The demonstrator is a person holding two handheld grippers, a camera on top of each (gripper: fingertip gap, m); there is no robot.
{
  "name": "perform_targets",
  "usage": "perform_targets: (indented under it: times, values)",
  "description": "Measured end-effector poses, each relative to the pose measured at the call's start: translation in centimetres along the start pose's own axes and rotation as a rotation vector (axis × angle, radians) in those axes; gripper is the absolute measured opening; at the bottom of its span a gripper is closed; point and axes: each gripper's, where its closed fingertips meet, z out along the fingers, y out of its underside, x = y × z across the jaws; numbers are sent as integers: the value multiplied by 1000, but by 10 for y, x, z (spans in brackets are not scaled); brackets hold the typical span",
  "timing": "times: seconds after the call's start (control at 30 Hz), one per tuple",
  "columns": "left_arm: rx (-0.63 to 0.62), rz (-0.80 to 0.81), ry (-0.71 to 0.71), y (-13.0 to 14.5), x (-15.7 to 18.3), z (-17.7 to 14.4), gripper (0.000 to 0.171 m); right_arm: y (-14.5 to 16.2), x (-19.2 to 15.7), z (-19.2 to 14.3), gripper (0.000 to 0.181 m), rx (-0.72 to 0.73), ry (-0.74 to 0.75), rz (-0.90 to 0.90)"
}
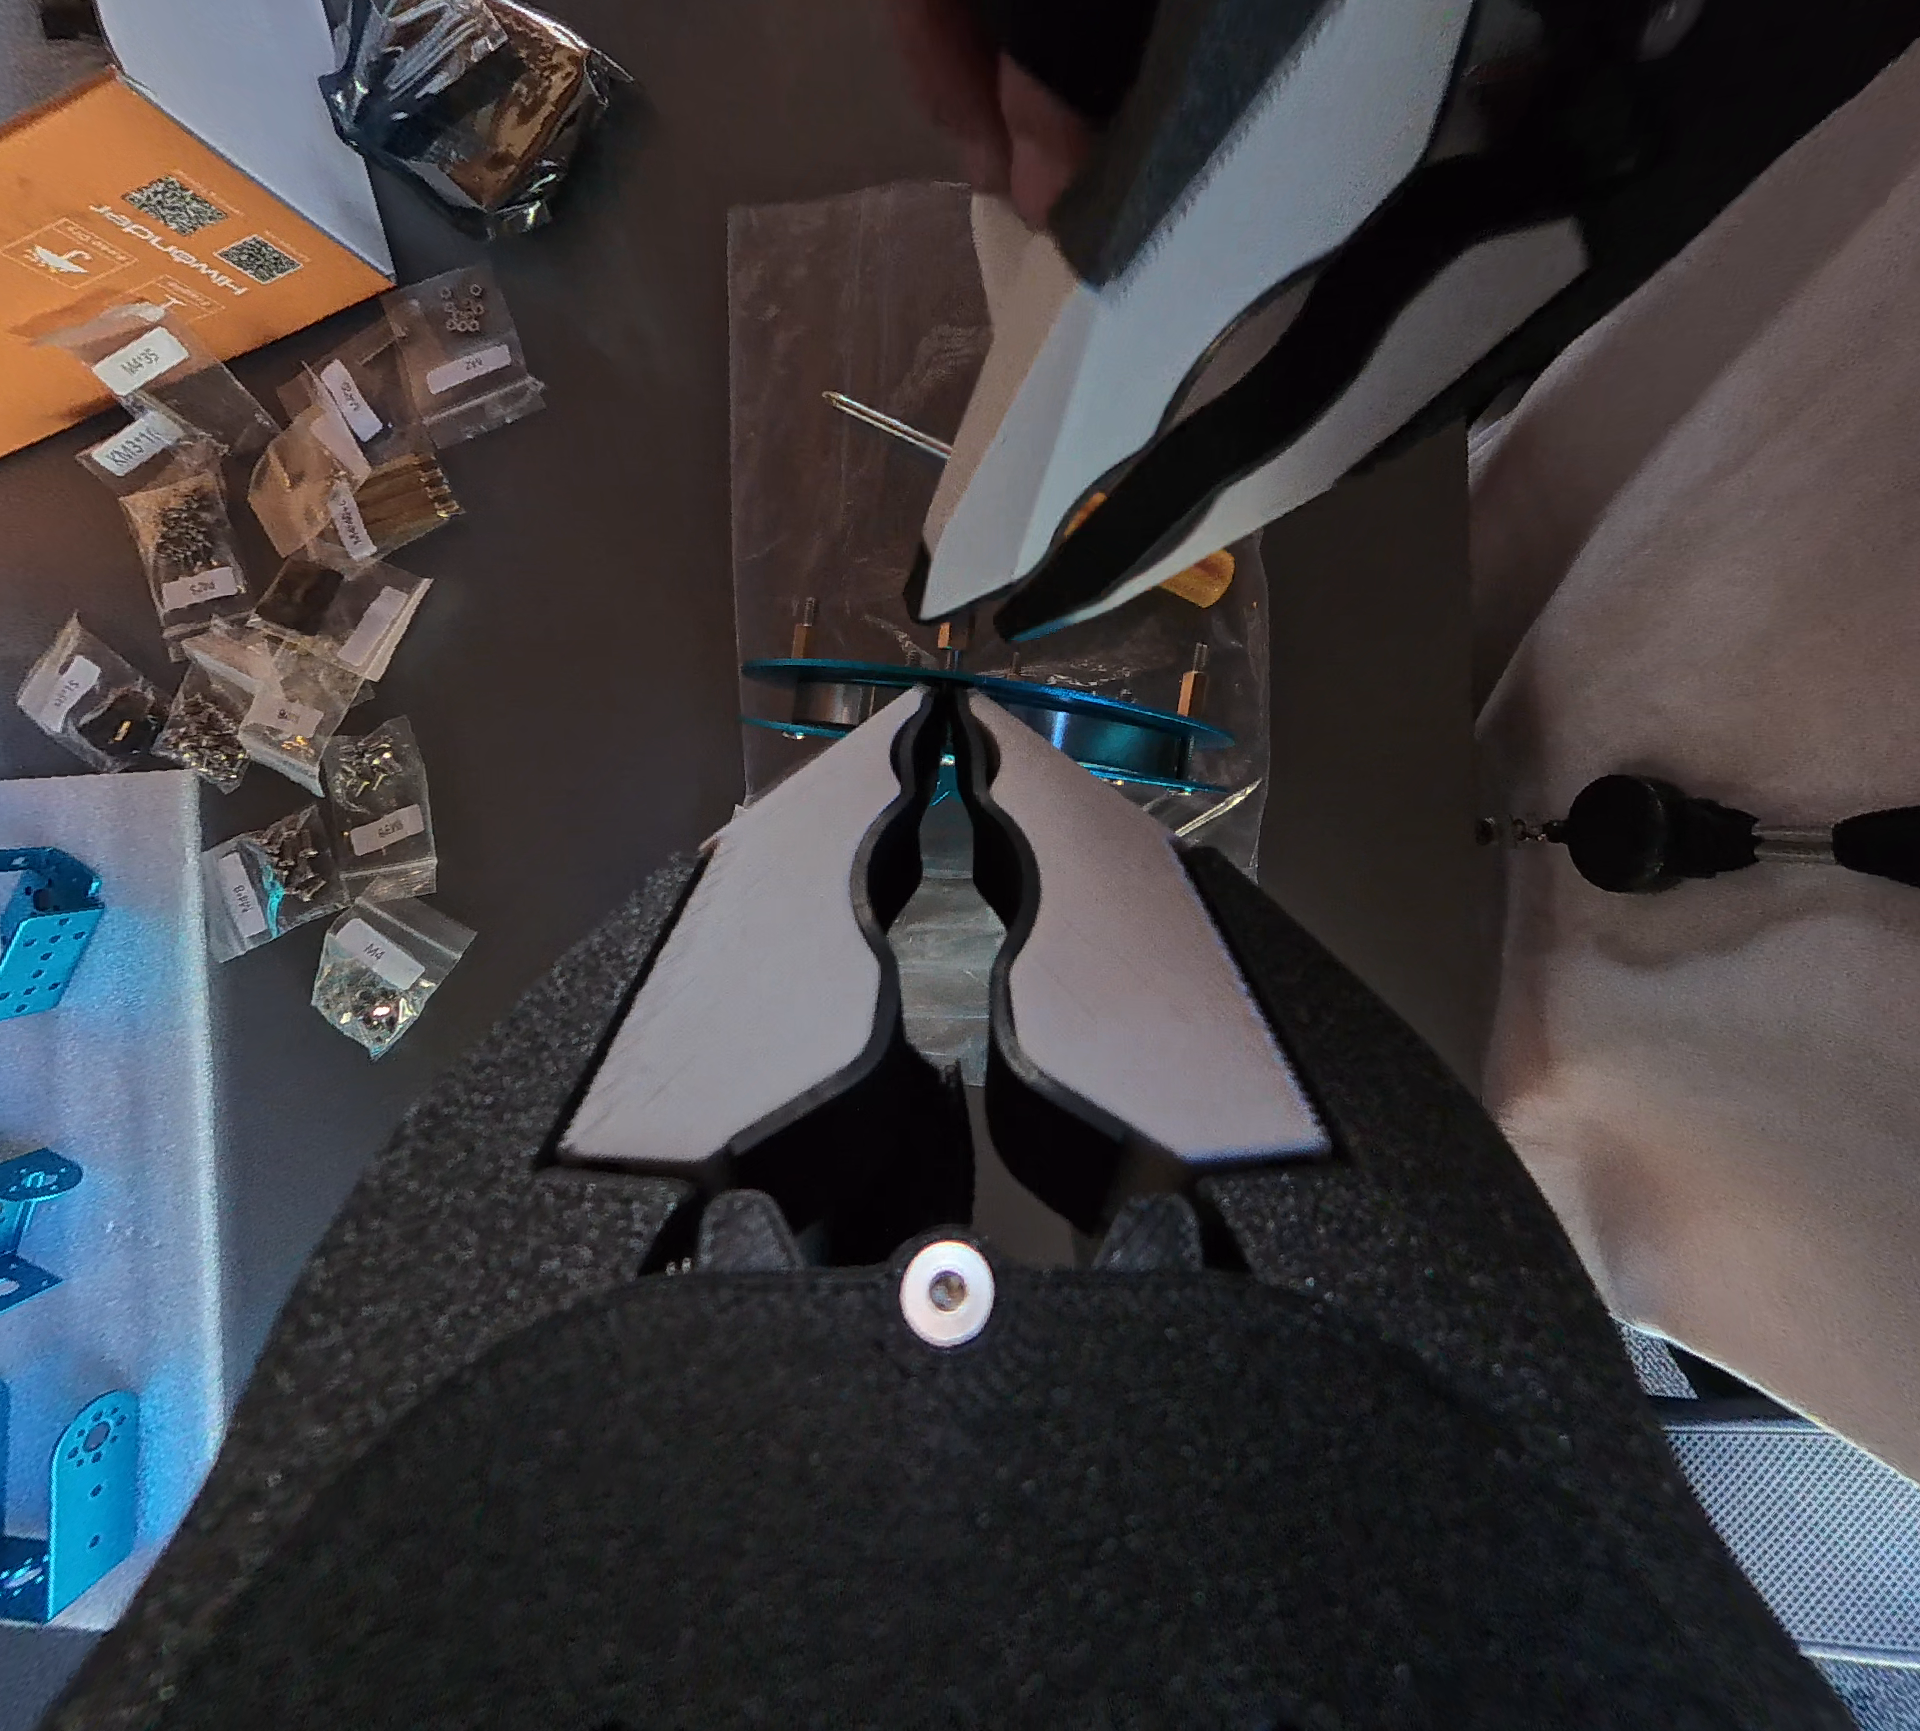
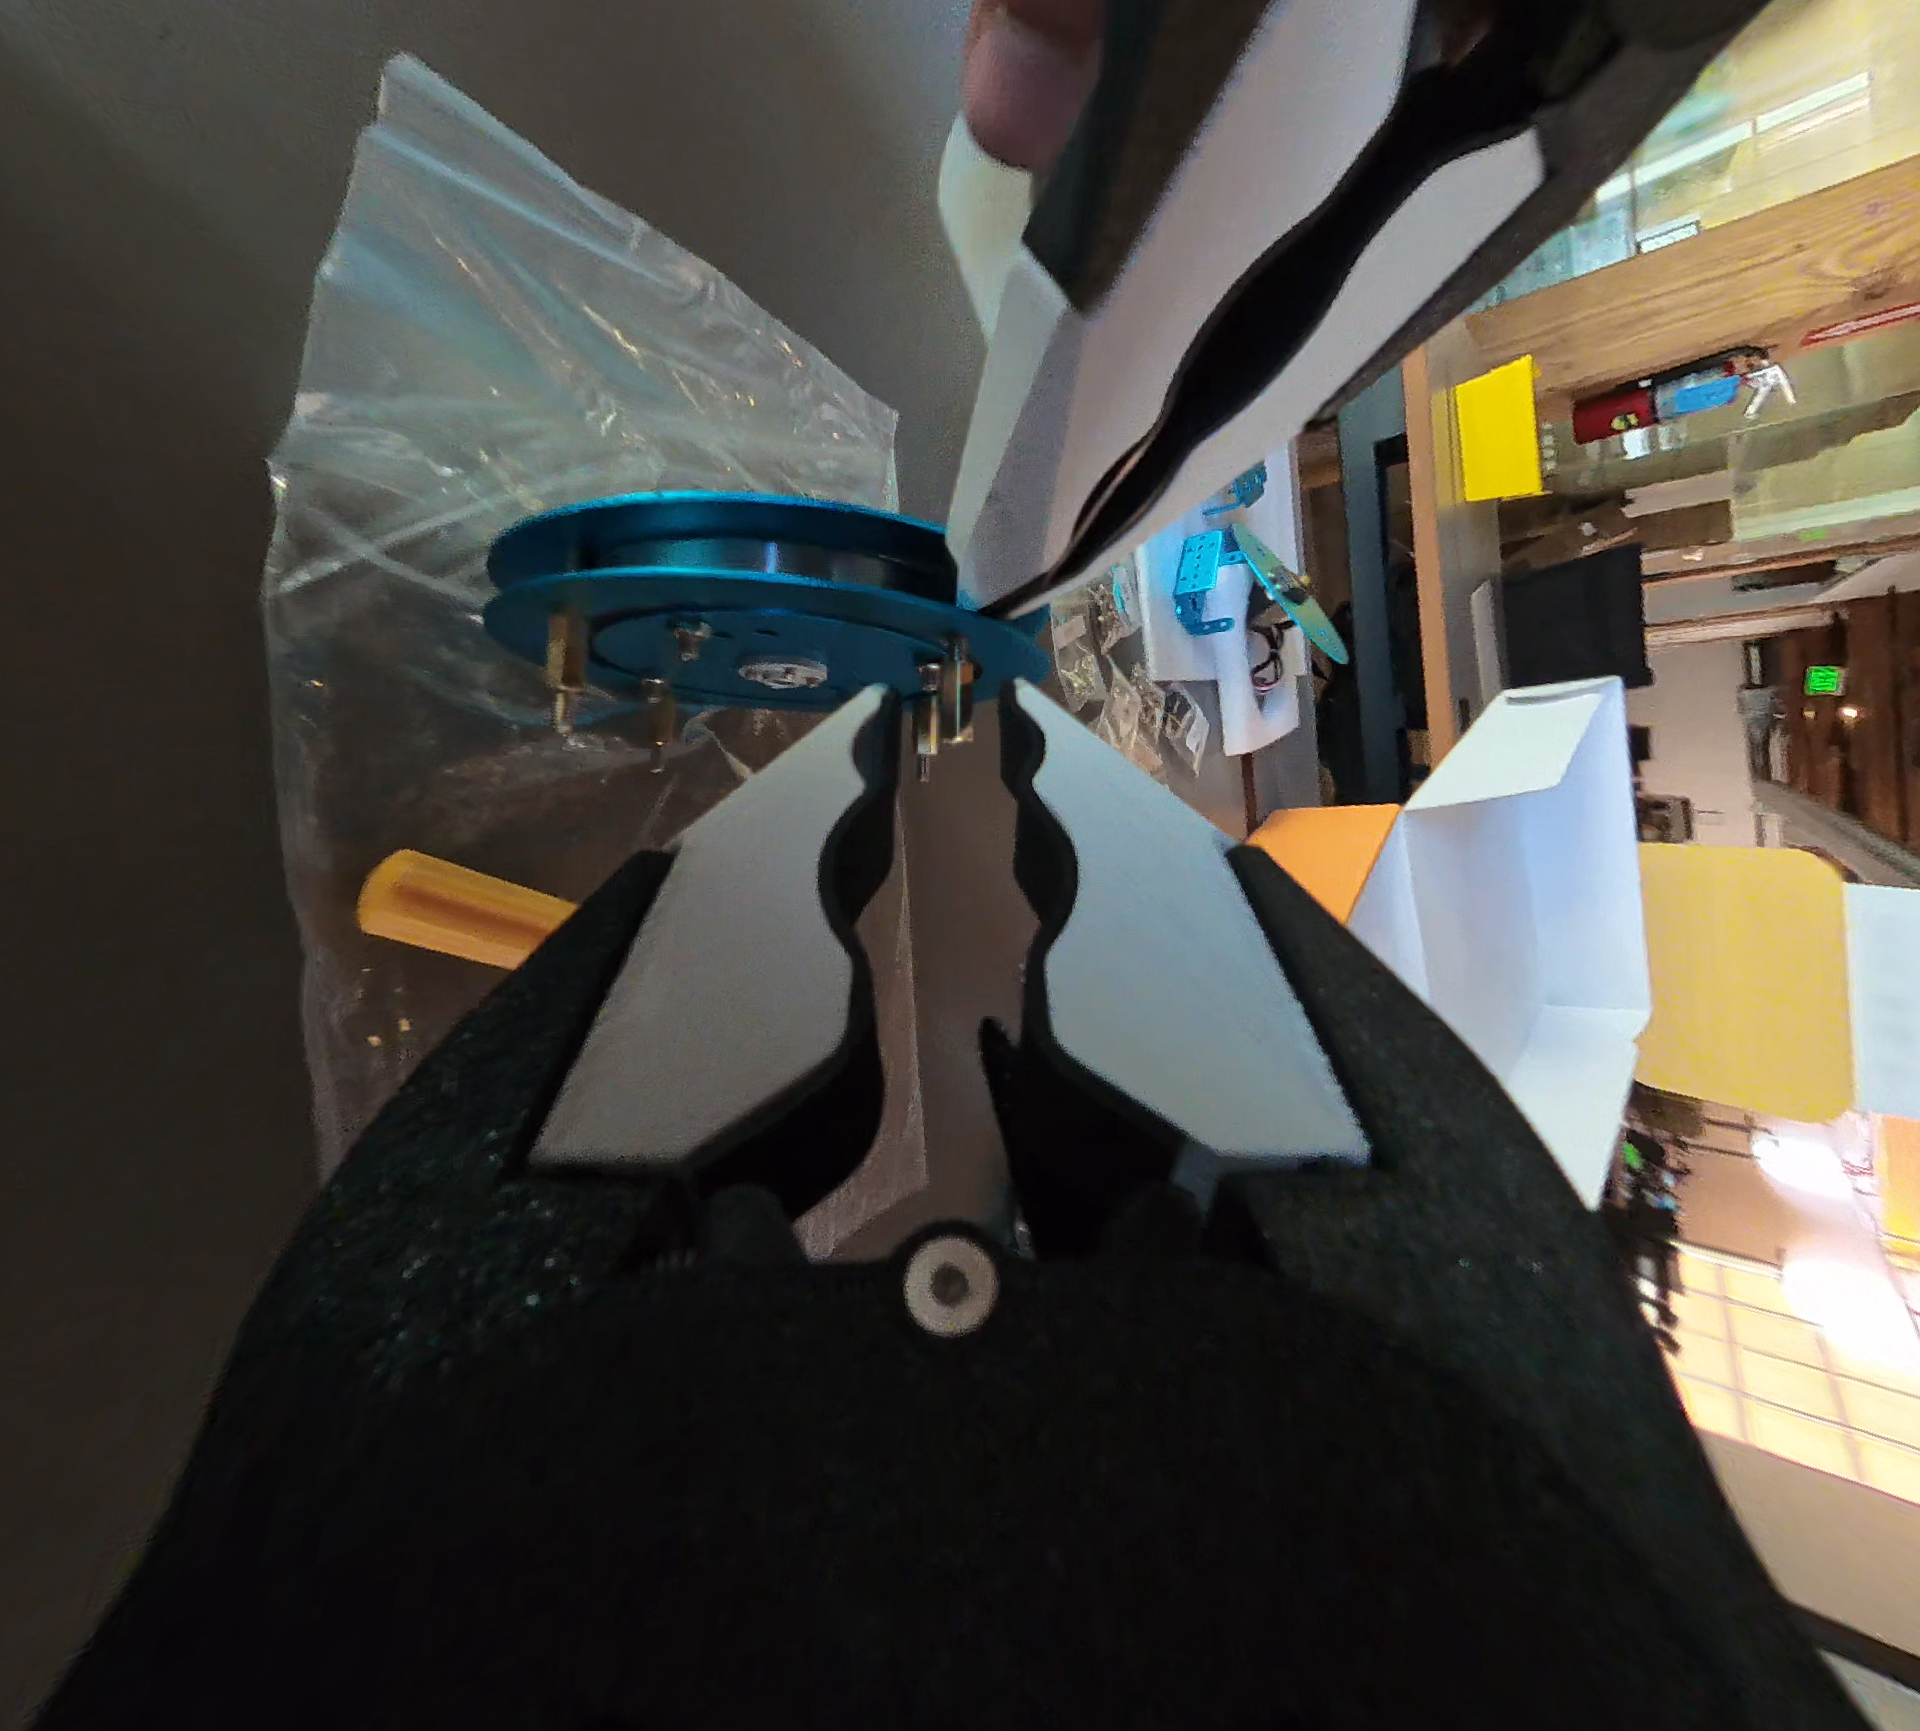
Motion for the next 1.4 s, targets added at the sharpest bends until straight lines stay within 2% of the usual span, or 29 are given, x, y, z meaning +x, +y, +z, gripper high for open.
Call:
perform_targets:
  times: [0.07,0.13,0.2,0.27,0.33,0.4,0.47,0.5,0.53,0.57,0.6,0.67,0.7,0.8,0.87,0.9,0.97,1.1,1.13,1.17,1.2,1.27,1.33,1.4]
  values:
    - [2,6,-2,0,1,0,1,8,1,8,5,-28,18,-22]
    - [-1,4,-10,1,0,0,1,8,3,10,4,-15,22,-29]
    - [2,2,-3,1,1,-1,1,6,0,9,4,15,-54,61]
    - [5,12,-4,1,2,-1,1,5,-5,8,4,76,-269,303]
    - [14,22,16,-1,7,-1,1,0,-13,1,4,145,-606,611]
    - [20,24,0,-3,6,0,1,-1,-15,-2,4,189,-881,882]
    - [29,24,0,-4,6,1,1,-4,-16,-7,3,177,-1179,1163]
    - [30,21,-2,-4,6,1,0,-5,-16,-8,4,164,-1296,1283]
    - [30,20,-5,-3,5,1,0,-5,-15,-8,4,170,-1348,1340]
    - [33,18,-2,-3,5,1,1,-6,-15,-8,4,189,-1329,1310]
    - [38,14,3,-3,6,0,0,-5,-16,-8,4,201,-1249,1222]
    - [41,11,5,-2,5,0,0,-4,-15,-10,22,219,-1026,973]
    - [44,9,8,-2,5,0,0,-4,-12,-11,22,217,-916,852]
    - [50,10,12,-2,6,0,1,0,-10,-4,13,149,-610,504]
    - [47,11,6,-1,4,0,0,2,-6,1,4,128,-482,375]
    - [48,8,10,-1,5,-1,0,1,-6,1,4,123,-496,381]
    - [59,4,23,-1,7,-1,0,0,-9,-1,4,118,-657,546]
    - [64,14,20,0,9,-2,0,-6,-12,-7,4,123,-1190,1187]
    - [66,12,24,-1,9,-2,1,-8,-12,-9,4,123,-1290,1307]
    - [67,12,25,0,9,-2,0,-8,-12,-9,4,134,-1326,1359]
    - [67,12,24,0,9,-2,1,-8,-12,-8,4,164,-1267,1302]
    - [74,7,27,0,8,-2,0,-6,-10,-5,5,189,-996,1004]
    - [74,8,28,0,8,-2,0,-4,-7,-5,10,173,-729,706]
    - [74,10,28,-1,8,-1,0,-2,-8,-2,9,122,-557,488]
